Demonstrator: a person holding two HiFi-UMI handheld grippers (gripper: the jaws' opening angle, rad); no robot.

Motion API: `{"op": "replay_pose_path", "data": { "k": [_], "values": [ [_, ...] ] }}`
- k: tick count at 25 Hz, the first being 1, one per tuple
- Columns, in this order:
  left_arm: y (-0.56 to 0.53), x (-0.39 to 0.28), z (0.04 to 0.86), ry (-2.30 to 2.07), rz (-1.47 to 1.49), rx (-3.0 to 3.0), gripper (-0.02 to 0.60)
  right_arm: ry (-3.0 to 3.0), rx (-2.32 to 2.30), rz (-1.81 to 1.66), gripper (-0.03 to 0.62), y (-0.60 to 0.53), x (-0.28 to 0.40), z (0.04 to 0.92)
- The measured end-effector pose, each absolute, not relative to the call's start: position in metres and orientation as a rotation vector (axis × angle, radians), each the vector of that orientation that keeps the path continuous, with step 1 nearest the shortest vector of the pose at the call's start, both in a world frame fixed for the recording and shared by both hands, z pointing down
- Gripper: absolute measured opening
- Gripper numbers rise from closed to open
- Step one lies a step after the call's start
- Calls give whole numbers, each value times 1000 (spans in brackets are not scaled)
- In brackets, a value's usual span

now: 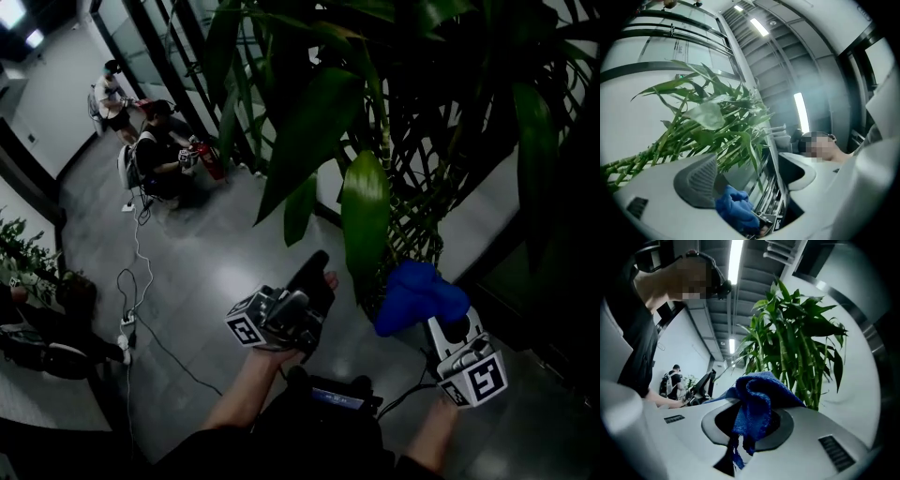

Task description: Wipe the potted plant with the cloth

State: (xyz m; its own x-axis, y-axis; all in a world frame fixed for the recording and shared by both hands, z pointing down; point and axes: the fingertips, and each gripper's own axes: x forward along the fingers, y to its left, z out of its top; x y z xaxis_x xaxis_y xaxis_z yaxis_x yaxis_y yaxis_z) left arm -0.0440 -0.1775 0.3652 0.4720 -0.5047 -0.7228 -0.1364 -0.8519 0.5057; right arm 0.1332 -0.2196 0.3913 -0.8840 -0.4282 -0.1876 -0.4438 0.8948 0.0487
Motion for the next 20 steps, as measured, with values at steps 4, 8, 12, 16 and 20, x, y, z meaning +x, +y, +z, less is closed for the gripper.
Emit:
{"op": "replay_pose_path", "data": {
  "k": [4,8,12,16,20],
  "values": [
    [-164,-79,344,-485,-1373,2395,408,2732,-818,178,71,-210,143,359],
    [-143,-123,318,-350,-1387,2428,408,2563,-966,293,71,-173,126,312],
    [-135,-173,295,-227,-1370,2455,408,2435,-1044,368,72,-148,78,277],
    [-130,-196,268,-84,-1322,2514,408,2372,-1103,461,71,-117,35,248],
    [-131,-189,243,20,-1253,2521,408,2378,-1147,503,72,-89,5,227]
  ]
}}
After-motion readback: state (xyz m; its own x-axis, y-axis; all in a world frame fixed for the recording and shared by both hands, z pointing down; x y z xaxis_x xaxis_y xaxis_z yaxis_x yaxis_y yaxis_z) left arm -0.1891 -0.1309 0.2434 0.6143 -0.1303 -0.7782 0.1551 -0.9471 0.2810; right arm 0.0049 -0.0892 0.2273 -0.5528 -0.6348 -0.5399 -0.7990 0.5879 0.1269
